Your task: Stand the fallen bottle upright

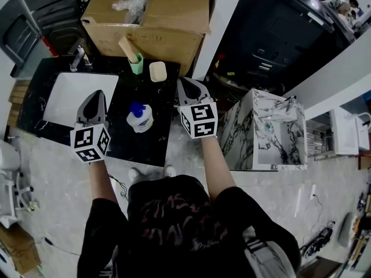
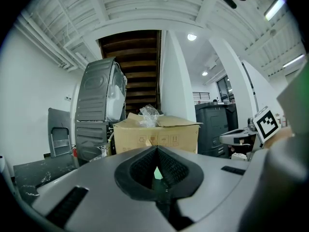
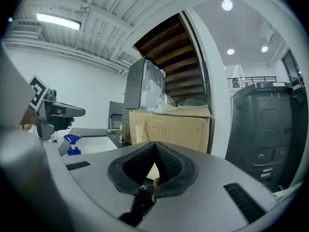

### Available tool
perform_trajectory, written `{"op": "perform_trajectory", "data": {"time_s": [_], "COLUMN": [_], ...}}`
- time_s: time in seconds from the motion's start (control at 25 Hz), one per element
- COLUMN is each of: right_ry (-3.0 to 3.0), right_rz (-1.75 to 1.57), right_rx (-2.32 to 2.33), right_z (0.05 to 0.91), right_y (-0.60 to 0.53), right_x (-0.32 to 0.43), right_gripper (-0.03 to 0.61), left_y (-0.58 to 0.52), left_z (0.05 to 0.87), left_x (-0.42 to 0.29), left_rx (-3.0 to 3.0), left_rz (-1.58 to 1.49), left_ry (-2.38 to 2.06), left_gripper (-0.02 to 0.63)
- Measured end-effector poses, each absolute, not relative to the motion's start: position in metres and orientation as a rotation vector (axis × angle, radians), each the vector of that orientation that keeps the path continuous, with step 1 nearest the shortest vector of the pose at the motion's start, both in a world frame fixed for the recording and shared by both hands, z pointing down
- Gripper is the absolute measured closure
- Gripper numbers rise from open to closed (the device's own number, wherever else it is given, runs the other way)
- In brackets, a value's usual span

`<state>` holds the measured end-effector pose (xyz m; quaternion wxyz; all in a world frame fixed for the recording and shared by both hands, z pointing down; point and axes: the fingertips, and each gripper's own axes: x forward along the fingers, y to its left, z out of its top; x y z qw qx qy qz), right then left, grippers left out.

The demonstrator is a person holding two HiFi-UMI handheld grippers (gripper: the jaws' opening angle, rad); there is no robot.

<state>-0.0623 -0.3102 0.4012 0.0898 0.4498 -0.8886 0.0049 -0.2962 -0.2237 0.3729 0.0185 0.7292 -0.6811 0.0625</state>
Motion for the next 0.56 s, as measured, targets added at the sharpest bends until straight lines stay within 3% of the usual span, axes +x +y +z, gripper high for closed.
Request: {"op": "perform_trajectory", "data": {"time_s": [0.56], "right_ry": [-2.640], "right_rz": [-0.017], "right_rx": [1.341], "right_z": [0.396], "right_y": [-0.300], "right_x": [-0.061], "right_gripper": [0.565], "left_y": [-0.213], "left_z": [0.369], "left_x": [-0.286], "left_rx": [2.284], "left_rz": [0.196], "left_ry": [-2.111], "left_gripper": [0.598]}}
